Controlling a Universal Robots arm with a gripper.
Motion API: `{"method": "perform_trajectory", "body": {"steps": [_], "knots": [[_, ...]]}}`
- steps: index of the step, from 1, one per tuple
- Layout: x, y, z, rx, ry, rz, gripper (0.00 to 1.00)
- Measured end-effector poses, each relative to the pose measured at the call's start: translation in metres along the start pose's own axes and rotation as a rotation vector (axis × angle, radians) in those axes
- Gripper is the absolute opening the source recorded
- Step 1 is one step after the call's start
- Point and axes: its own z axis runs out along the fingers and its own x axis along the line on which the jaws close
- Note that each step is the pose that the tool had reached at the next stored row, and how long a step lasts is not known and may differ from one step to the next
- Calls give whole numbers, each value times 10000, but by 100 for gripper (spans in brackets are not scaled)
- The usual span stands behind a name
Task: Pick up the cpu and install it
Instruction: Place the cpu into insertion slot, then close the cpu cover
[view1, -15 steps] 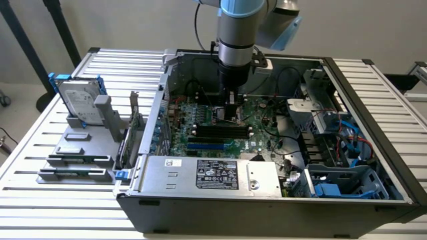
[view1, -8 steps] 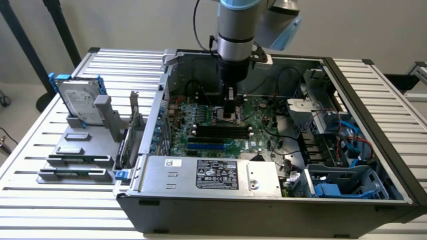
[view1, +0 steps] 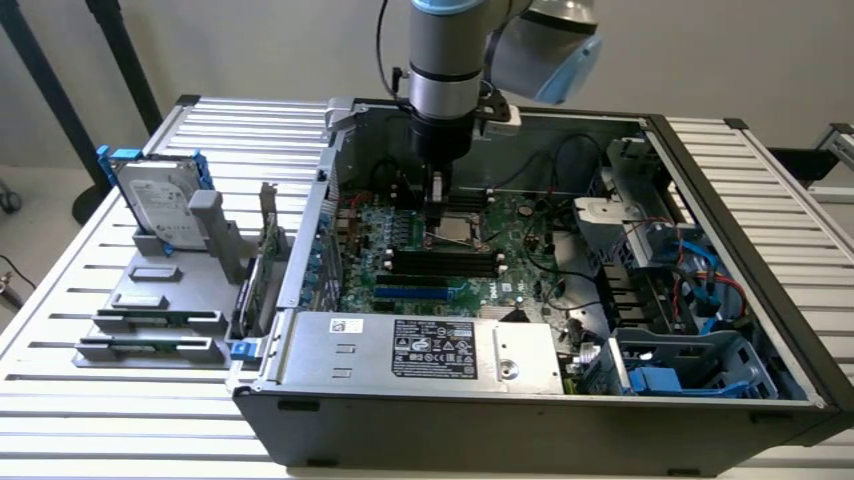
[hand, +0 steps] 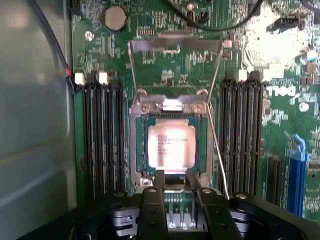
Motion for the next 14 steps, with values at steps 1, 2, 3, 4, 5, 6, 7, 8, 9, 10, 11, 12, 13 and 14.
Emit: {"method": "perform_trajectory", "body": {"steps": [1, 2, 3, 4, 5, 6, 7, 8, 9, 10, 11, 12, 13, 14], "knots": [[-3, -43, -4, 1, 0, 0, 30], [-5, -89, -8, 0, 0, 1, 24], [-8, -128, -14, -1, 1, 1, 18], [-10, -156, -24, 1, 0, 0, 12], [-11, -174, -36, 1, -1, 1, 11], [-12, -186, -45, 0, 0, 1, 11], [-12, -190, -46, 0, 1, 1, 11], [-12, -190, -45, -1, 3, 1, 11], [-12, -190, -46, 0, 14, 0, 11], [-12, -190, -46, 0, 14, 0, 11], [-12, -190, -46, 0, 14, 0, 11], [-12, -190, -46, 0, 14, 0, 11], [-12, -190, -46, 1, 13, 0, 11], [-12, -190, -46, 0, 13, 1, 11]]}}
